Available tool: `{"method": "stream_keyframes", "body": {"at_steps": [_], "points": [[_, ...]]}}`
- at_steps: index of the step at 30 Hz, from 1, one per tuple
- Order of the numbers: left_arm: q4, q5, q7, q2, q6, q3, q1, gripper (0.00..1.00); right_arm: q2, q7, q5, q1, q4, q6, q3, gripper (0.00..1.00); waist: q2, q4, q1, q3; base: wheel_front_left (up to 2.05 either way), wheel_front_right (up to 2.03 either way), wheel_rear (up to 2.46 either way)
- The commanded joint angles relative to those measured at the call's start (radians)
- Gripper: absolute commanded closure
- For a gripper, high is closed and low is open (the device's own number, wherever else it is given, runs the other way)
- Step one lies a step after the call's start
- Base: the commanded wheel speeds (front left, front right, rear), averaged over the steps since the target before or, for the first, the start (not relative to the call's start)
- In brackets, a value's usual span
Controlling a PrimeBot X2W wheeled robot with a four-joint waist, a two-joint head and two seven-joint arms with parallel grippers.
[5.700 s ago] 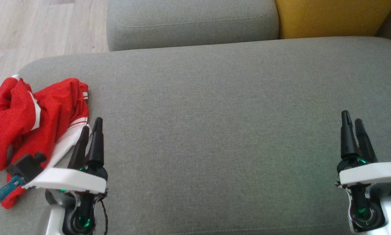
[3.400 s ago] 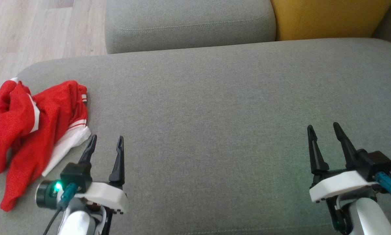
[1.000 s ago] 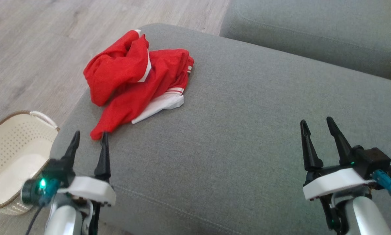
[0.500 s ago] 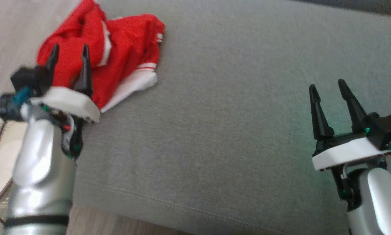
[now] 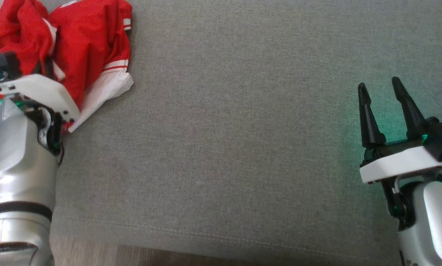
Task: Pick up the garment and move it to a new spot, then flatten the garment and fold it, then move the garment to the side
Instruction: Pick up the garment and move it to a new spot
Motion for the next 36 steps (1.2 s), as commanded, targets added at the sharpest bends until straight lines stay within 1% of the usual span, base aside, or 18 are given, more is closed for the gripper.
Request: {"method": "stream_keyframes", "body": {"at_steps": [1,6,10,13,18,21,25,26,27,29,30,32,33,36], "points": [[-0.02,0.003,-0.041,0.059,0.006,0.029,-0.05,1.0,-0.011,-0.003,0.002,-0.022,-0.04,-0.001,0.014,0.0,0.0,0.004,-0.0001,0.001,0.0,0.0,0.0],[-0.034,-0.015,-0.133,0.048,0.007,0.041,-0.063,1.0,-0.002,-0.003,0.0,-0.018,-0.039,-0.001,0.0,0.0,0.0,0.023,-0.0001,-0.017,0.0,0.0,0.0],[-0.129,-0.021,-0.156,0.059,0.007,0.058,-0.034,1.0,0.004,-0.014,0.0,-0.012,-0.033,-0.001,-0.007,0.0,0.0,0.031,-0.0001,-0.058,0.0,0.0,0.0],[-0.283,-0.017,-0.157,0.064,0.005,0.076,0.024,1.0,0.015,-0.024,0.001,0.002,-0.026,-0.001,-0.018,0.0,0.0,0.036,-0.0001,-0.103,0.0,0.0,0.0],[-0.517,0.0,-0.158,0.065,0.007,0.083,0.186,1.0,0.034,-0.034,0.009,0.041,-0.01,-0.001,-0.029,0.0,0.0,0.04,-0.0001,-0.185,0.0,0.0,0.0],[-0.657,0.006,-0.156,0.06,0.016,0.077,0.294,1.0,0.044,-0.039,0.013,0.07,-0.002,-0.001,-0.034,0.0,0.0,0.041,-0.0001,-0.225,0.0,0.0,0.0],[-0.87,0.009,-0.108,0.042,0.038,0.064,0.452,1.0,0.059,-0.044,0.015,0.112,0.0,-0.001,-0.044,0.0,0.0,0.039,-0.0001,-0.269,0.0,0.0,0.0],[-0.87,0.009,-0.108,0.042,0.038,0.064,0.452,1.0,0.059,-0.044,0.015,0.112,0.0,-0.001,-0.044,0.0,0.0,0.039,-0.0001,-0.269,0.0,0.0,0.0],[-0.974,0.01,-0.076,0.032,0.048,0.054,0.529,1.0,0.065,-0.045,0.016,0.13,-0.002,-0.001,-0.048,0.0,0.0,0.036,-0.0001,-0.286,0.0,0.0,0.0],[-1.066,0.01,-0.046,0.025,0.059,0.048,0.597,1.0,0.071,-0.044,0.018,0.145,-0.006,-0.001,-0.051,0.0,0.0,0.03,-0.0001,-0.297,0.0,0.0,0.0],[-1.066,0.01,-0.046,0.025,0.059,0.048,0.597,1.0,0.071,-0.044,0.018,0.145,-0.006,-0.001,-0.051,0.0,0.0,0.03,-0.0001,-0.297,0.0,0.0,0.0],[-1.142,0.004,-0.022,0.017,0.061,0.037,0.647,1.0,0.076,-0.044,0.02,0.154,-0.01,-0.001,-0.055,0.0,0.0,0.022,-0.0001,-0.302,0.0,0.0,0.0],[-1.195,-0.001,0.002,0.011,0.06,0.023,0.681,1.0,0.08,-0.044,0.019,0.157,-0.016,-0.001,-0.055,0.0,0.0,0.005,-0.0001,-0.306,0.0,0.0,0.0],[-1.24,-0.007,0.036,0.003,0.051,-0.007,0.702,1.0,0.085,-0.043,0.023,0.151,-0.028,-0.001,-0.048,0.0,0.0,-0.038,-0.0001,-0.3,0.0,0.0,0.0]]}}
